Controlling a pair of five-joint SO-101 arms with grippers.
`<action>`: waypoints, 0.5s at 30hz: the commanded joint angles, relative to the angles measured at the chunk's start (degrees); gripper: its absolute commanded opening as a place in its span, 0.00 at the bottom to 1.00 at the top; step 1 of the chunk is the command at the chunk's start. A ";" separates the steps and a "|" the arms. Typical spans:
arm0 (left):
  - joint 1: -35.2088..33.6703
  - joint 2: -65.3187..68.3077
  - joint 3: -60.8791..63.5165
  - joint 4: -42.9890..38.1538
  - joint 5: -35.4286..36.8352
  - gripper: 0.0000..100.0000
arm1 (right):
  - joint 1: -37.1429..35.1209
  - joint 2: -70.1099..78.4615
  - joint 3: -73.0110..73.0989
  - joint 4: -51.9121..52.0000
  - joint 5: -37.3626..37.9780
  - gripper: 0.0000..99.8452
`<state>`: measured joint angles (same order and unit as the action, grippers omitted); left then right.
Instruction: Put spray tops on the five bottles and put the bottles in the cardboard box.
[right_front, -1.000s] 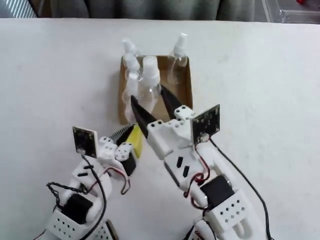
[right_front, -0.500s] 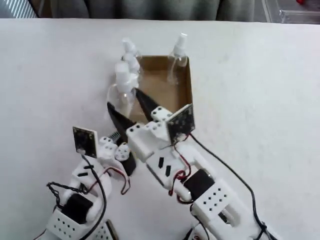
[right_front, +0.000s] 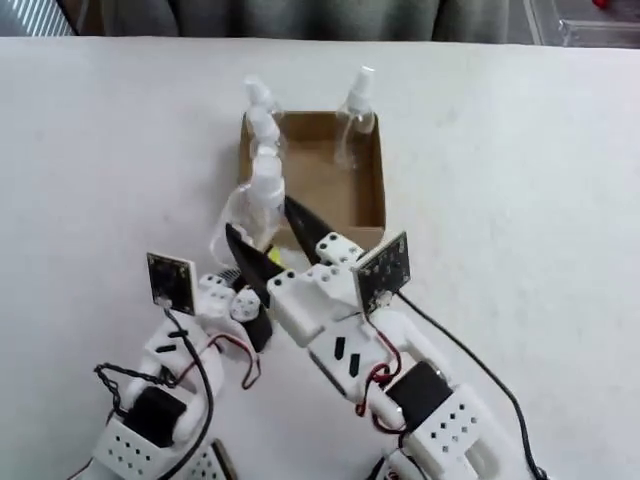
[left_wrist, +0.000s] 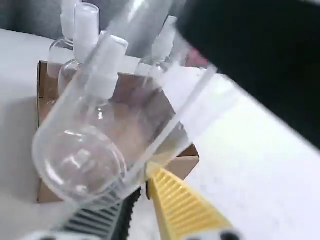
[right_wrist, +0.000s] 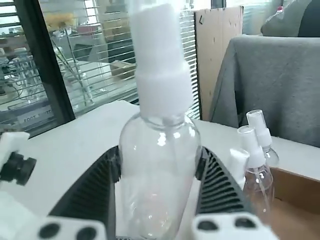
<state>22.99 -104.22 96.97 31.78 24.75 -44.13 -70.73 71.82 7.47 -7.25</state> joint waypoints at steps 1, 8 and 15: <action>-0.84 -0.31 -0.44 -1.41 0.00 0.02 | -0.22 -0.57 -0.09 0.04 0.26 0.01; -1.27 -0.31 -0.79 7.30 -5.71 0.02 | 8.66 -0.66 -3.08 0.04 0.35 0.01; -6.37 -0.31 -0.79 18.20 -19.34 0.02 | 15.08 -0.57 -3.43 1.80 3.16 0.01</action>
<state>19.91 -104.22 96.97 47.87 7.69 -31.03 -70.55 71.30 8.88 -6.02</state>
